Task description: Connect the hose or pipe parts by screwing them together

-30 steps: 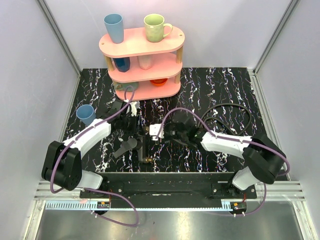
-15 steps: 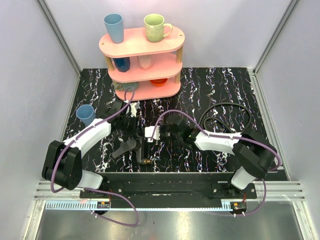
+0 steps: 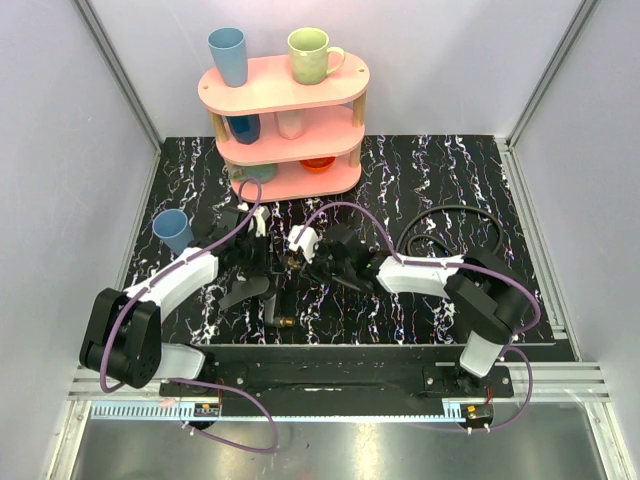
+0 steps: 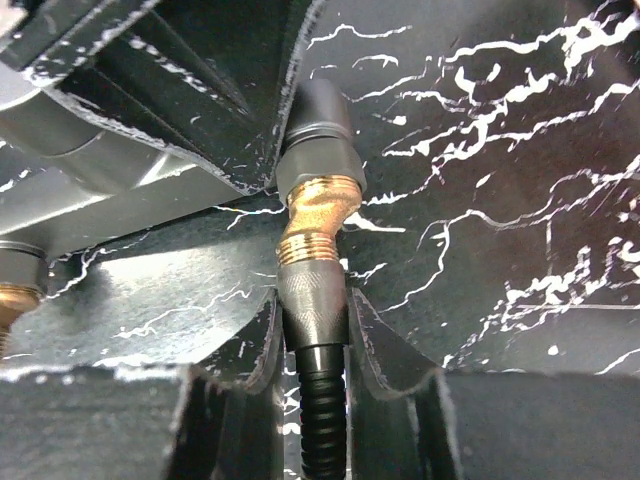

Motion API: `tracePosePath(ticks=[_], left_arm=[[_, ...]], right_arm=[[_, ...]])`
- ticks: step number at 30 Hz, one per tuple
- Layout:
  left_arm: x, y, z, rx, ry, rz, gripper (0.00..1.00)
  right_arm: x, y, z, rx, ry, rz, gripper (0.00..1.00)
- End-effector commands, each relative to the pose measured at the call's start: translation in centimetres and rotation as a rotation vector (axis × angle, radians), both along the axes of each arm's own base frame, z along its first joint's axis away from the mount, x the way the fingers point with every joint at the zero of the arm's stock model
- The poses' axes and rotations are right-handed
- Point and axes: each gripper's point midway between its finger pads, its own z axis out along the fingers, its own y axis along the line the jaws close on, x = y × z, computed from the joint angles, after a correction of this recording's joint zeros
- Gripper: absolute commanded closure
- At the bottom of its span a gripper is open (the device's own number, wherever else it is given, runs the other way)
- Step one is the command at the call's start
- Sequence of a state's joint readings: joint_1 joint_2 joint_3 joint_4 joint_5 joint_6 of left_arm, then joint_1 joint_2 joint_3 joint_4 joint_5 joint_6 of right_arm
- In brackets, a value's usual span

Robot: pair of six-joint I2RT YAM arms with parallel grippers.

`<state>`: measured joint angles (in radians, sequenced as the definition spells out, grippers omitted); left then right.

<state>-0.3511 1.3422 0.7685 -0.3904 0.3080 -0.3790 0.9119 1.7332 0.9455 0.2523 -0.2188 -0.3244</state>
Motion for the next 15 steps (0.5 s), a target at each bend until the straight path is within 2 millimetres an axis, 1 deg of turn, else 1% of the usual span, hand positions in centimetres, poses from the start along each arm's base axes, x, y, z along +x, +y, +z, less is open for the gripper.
tracePosePath(ticks=[1,2,3,4,5,6,7,8,9,10,11,12,14,15], left_arm=[[2.8,-4.7,5.6,-0.285,-0.161,-0.006,1.0],[2.9,-4.6,5.4,-0.281,-0.167,0.004,1.0],[2.7,-4.4,5.0,-0.276,-0.162,0.016,1.0],[2.7,-4.3,4.9,-0.278,-0.16,0.024,1.0],[2.8,-4.4,4.9,-0.284,-0.167,0.024,1.0],[2.6,-4.5,4.6,-0.287,-0.158,0.029,1.0],[2.5,-4.5,4.4,-0.288,-0.156,0.032,1.0],[2.6,-4.6,4.5,-0.291,-0.164,0.035,1.0],[2.4,-4.5,4.2,-0.287,-0.159,0.037,1.0],[2.3,-4.5,4.2,-0.288,-0.161,0.04,1.0],[2.5,-4.5,4.6,-0.299,-0.179,0.049,1.0],[2.1,-4.3,4.1,-0.295,-0.168,0.055,1.0],[2.5,-4.2,4.8,-0.303,-0.22,0.067,1.0],[2.5,-4.0,4.8,-0.297,-0.226,0.074,1.0]], right_arm=[[-1.4,3.8,4.8,0.303,0.177,-0.019,1.0],[-1.4,3.8,5.0,0.328,0.215,-0.029,1.0],[-0.9,3.5,5.1,0.343,0.239,-0.043,1.0],[-1.2,3.6,5.4,0.368,0.297,-0.041,1.0],[-1.1,3.7,5.8,0.392,0.312,-0.037,1.0],[-1.1,3.4,5.8,0.41,0.34,-0.031,1.0],[-1.1,3.3,6.0,0.442,0.392,-0.045,1.0],[-1.0,3.4,6.9,0.491,0.398,-0.033,1.0],[-1.5,3.2,6.6,0.504,0.442,-0.02,1.0],[-1.2,2.9,6.8,0.539,0.498,-0.044,1.0],[-1.1,2.9,7.5,0.578,0.509,-0.037,1.0],[-1.2,2.7,7.2,0.582,0.544,-0.044,1.0],[-1.1,2.5,7.3,0.604,0.598,-0.067,1.0],[-0.9,2.4,7.2,0.609,0.612,-0.085,1.0]])
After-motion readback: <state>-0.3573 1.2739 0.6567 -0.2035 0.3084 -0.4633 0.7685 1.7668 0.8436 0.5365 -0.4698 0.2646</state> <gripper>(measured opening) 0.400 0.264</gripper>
